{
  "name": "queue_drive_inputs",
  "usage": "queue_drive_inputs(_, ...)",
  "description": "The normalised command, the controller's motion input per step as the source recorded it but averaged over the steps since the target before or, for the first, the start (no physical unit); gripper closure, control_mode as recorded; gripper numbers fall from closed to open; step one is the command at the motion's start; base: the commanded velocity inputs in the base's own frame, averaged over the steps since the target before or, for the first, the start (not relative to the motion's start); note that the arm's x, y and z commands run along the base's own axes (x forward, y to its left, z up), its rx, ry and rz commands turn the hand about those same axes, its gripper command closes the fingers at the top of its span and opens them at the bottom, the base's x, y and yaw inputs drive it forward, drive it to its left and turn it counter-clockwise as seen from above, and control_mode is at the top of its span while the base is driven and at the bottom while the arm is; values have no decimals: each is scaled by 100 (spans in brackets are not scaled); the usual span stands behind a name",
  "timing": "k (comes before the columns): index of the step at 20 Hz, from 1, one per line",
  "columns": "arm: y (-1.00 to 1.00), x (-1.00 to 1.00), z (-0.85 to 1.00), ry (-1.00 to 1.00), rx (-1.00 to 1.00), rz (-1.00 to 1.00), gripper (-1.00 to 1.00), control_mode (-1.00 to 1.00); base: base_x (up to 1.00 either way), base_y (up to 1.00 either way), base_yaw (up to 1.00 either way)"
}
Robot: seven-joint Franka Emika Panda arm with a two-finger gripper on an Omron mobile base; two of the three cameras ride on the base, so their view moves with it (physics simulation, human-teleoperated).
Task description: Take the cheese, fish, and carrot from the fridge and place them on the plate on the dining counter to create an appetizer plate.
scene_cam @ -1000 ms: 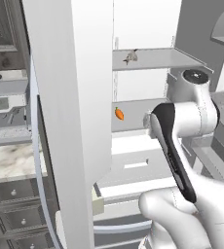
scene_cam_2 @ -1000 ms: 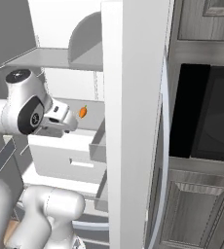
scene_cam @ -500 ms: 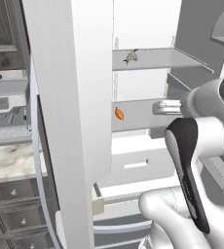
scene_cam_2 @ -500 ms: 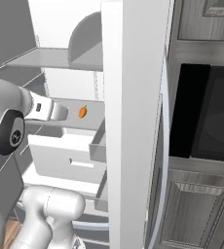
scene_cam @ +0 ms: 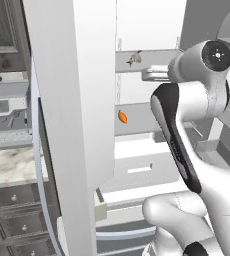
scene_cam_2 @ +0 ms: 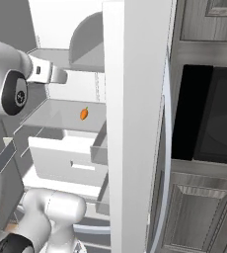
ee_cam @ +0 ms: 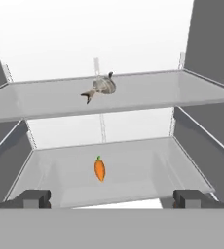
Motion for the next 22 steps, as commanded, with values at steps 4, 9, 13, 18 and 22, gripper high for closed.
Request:
queue_drive_inputs(4,16,100,36,5,0,0,-100,-100,0,0,0)
queue_drive_inputs(9,4,100,9,9,0,-1,-100,-100,0,0,0)
queue_drive_inputs(13,0,100,-1,5,0,-2,-100,-100,0,0,0)
queue_drive_inputs(18,0,95,-15,1,0,-3,-100,-100,0,0,0)
queue_drive_inputs(22,-2,81,-27,0,0,-4,-100,-100,0,0,0)
